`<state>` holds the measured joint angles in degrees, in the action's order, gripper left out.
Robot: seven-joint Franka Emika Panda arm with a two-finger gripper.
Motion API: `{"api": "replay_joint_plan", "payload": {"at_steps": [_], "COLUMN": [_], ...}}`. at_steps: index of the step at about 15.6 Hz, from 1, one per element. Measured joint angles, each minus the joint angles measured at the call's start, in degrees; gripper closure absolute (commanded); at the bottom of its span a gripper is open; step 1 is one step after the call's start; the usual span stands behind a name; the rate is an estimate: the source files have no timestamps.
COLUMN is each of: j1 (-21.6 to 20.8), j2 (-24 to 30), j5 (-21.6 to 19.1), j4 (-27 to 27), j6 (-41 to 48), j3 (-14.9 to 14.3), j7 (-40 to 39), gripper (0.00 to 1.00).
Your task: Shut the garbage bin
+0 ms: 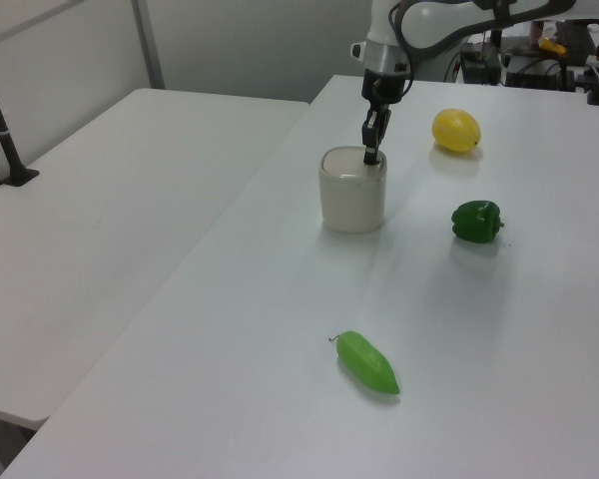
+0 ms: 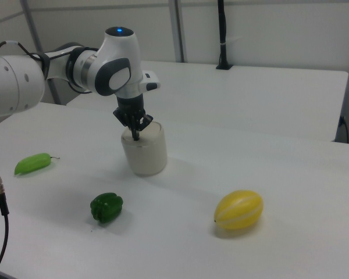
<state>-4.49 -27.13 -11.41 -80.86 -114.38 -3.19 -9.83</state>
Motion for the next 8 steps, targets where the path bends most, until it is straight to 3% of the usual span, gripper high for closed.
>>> {"api": "replay_joint_plan", "payload": {"at_steps": [8], "j1": [0.1], "j2": [1.0], "j5": [0.3], "j4": [0.8], "j6": [1.2], "j3": [-0.1], "j7": [0.9], "gripper": [0.97]}}
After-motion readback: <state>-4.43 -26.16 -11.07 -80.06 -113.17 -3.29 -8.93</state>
